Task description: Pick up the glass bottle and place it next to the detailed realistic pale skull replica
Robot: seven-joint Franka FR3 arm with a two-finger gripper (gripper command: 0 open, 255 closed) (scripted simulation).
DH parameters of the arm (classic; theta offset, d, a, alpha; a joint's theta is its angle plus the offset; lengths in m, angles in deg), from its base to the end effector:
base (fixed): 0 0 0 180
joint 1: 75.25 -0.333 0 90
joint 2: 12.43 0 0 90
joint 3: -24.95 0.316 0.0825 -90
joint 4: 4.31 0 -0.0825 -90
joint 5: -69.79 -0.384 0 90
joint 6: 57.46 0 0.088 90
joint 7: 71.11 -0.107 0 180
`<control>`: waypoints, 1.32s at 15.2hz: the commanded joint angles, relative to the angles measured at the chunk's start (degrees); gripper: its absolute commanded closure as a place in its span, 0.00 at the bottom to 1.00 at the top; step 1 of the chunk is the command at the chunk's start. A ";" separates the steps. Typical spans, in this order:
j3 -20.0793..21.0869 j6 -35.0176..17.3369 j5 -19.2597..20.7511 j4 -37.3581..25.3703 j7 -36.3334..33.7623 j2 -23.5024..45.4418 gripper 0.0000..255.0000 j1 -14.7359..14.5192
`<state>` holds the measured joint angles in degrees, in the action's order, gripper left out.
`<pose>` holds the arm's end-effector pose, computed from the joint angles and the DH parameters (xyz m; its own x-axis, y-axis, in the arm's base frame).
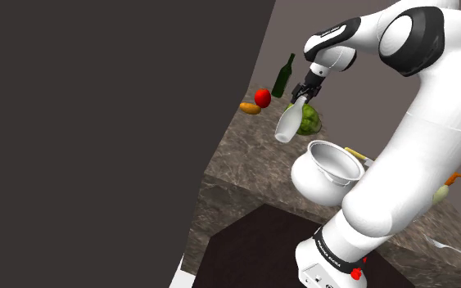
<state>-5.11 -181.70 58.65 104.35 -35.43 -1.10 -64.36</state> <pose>0.4752 -0.3839 0.4214 0.9763 -0.1774 0.1243 -0.1788 -0.9839 0.0001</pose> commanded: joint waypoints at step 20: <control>-0.45 6.96 2.01 -5.00 -1.65 -2.40 1.00 -0.30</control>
<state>-5.51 -175.49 60.51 99.97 -36.96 -3.33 -64.66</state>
